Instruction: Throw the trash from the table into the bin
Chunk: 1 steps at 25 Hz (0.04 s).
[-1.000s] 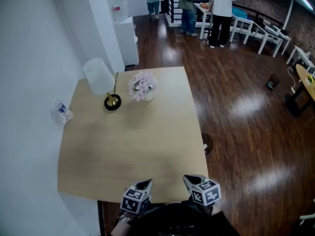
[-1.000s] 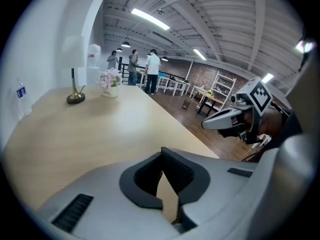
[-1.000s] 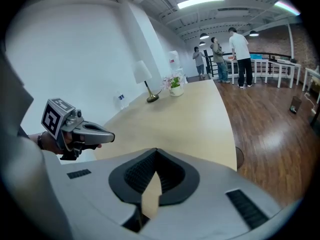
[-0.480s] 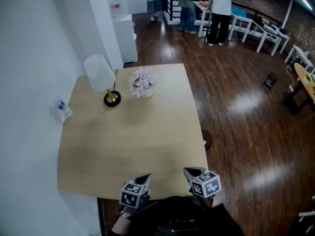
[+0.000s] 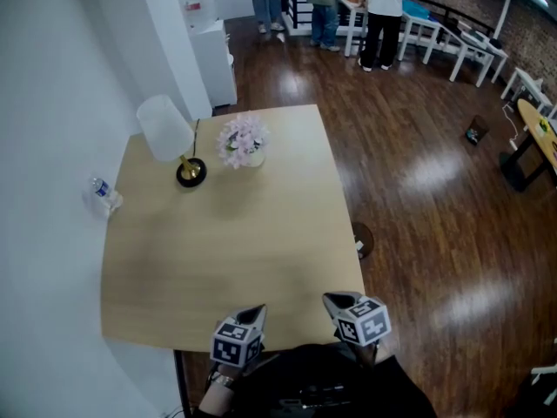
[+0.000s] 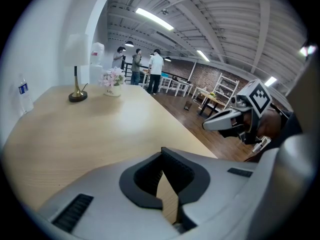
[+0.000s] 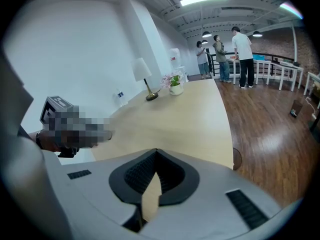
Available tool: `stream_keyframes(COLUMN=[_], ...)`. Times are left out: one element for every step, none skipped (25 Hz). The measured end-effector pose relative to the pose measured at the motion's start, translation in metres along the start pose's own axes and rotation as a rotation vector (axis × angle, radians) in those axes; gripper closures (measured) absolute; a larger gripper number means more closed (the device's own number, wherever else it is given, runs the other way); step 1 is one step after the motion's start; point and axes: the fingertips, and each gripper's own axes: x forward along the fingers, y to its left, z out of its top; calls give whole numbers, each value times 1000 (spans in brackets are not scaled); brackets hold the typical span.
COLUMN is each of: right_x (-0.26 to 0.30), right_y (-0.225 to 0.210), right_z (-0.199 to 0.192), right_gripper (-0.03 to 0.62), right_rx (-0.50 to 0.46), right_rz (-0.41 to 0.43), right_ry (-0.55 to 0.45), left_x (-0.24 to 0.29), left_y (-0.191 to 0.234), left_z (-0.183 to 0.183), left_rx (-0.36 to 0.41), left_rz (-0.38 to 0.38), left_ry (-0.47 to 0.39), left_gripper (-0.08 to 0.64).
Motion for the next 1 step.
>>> stream_keyframes(right_x=[0], right_y=[-1], right_z=[0], right_gripper=[591], right_rx=[1], right_rz=[1], right_ry=[2], left_x=[1], left_y=[0], left_z=[-1], left_rx=[-1], left_rz=[3], left_ry=[6], left_gripper=[555])
